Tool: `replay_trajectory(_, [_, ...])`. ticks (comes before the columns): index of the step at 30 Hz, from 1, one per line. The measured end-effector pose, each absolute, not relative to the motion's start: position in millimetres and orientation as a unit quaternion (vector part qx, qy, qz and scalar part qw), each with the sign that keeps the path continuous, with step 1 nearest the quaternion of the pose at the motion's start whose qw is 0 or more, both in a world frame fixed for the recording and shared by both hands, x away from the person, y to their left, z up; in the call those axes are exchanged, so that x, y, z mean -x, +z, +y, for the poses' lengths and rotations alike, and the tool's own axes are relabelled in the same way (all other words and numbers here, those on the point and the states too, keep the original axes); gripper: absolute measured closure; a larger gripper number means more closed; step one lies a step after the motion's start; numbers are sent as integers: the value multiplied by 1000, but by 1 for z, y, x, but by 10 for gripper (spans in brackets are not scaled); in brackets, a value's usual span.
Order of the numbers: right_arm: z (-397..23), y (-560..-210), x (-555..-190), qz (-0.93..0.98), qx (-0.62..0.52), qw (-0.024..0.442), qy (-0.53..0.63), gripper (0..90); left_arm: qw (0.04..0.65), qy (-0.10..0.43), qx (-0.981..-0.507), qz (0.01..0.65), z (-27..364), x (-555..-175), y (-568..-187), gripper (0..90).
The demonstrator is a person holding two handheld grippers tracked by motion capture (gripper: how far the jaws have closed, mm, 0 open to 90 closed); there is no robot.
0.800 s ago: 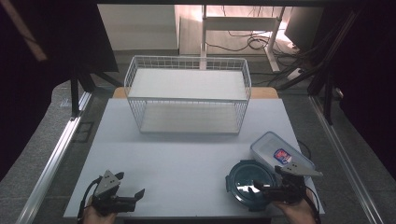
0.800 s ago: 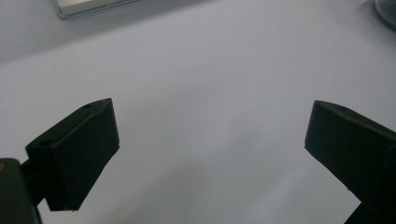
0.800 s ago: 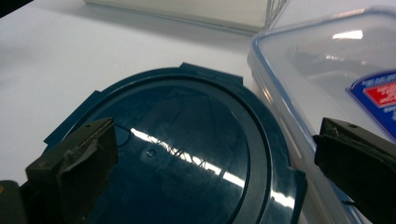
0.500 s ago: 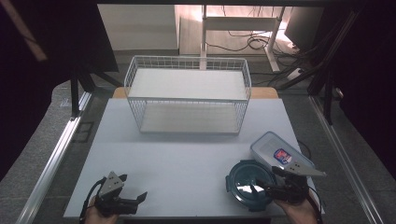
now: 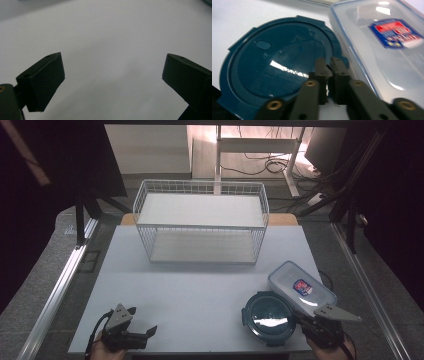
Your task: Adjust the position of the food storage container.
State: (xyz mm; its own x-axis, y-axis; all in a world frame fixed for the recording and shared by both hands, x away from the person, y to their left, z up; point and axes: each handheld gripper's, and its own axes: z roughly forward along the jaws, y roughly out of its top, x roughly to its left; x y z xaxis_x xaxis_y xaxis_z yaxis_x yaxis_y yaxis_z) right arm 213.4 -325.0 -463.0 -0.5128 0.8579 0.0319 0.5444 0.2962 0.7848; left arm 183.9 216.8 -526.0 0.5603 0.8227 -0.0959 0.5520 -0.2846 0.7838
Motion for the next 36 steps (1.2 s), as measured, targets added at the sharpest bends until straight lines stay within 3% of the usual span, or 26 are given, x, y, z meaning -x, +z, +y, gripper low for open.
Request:
replay_trajectory(4, [-331,-465,-205,776,-466,226,360,895,405,167,-788,433,215,-184,-526,46])
replay_trajectory(17, [-339,-484,-202,775,-503,184,336,897,412,155,-784,438,218,-185,-527,51])
replay_trajectory(20, [-334,-491,-204,784,-496,131,349,897,413,151,-783,440,218,-185,-528,52])
replay_trajectory(23, [-321,-496,-205,805,-485,158,302,897,416,150,-782,440,219,-185,-528,53])
replay_trajectory(28, [-320,-497,-210,800,-493,162,302,897,417,142,-782,441,218,-187,-529,53])
replay_trajectory(36, [-302,-501,-216,809,-482,136,307,897,419,133,-782,443,218,-188,-531,55])
